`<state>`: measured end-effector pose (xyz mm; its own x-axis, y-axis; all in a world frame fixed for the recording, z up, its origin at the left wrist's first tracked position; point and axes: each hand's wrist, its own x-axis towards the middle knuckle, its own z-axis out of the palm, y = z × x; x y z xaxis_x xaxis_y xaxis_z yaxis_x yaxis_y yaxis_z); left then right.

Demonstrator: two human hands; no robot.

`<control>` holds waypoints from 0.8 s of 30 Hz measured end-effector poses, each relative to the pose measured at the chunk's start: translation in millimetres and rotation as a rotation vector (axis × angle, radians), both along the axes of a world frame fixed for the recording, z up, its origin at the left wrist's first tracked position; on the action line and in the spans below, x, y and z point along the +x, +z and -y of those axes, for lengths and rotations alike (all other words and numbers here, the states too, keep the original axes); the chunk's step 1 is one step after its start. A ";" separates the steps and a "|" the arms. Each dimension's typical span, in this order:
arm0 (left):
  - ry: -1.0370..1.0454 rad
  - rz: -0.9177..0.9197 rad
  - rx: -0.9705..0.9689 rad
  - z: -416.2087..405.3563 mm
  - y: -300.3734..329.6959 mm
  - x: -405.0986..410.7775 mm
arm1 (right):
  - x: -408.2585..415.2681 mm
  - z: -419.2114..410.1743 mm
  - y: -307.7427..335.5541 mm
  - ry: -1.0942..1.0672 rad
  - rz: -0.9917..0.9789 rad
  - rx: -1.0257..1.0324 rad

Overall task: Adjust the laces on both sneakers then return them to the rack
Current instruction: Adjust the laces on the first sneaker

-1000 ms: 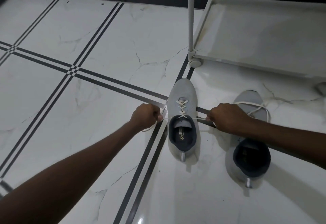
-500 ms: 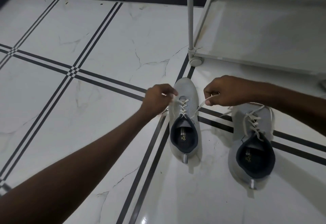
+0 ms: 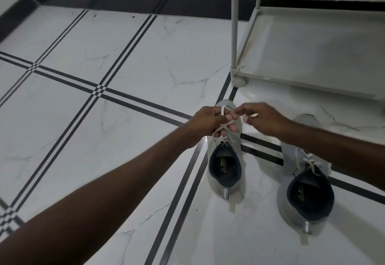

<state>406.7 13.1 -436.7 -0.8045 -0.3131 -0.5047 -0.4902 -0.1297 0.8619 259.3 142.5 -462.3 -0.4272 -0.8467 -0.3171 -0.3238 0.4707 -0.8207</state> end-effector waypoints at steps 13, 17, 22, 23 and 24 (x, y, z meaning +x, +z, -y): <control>-0.180 0.035 -0.137 24.5 24.5 12.0 | -0.3 16.2 9.8 0.207 0.221 0.031; -0.210 0.073 -0.285 32.7 22.1 14.2 | -5.6 20.8 13.2 0.214 0.244 0.113; -0.339 0.015 -0.822 28.0 15.3 10.7 | 5.0 31.0 20.4 0.191 0.433 0.164; -0.351 -0.003 -0.946 25.2 10.9 10.8 | 7.9 34.6 19.6 0.150 0.434 0.202; -0.353 -0.026 -1.048 21.8 6.2 11.1 | 11.3 38.4 16.9 0.107 0.407 0.231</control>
<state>417.8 -8.7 -430.5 -0.9392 -0.3268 -0.1053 -0.3363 0.8142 0.4732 270.6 104.1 -445.4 -0.1438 -0.7670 -0.6253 -0.0537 0.6370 -0.7690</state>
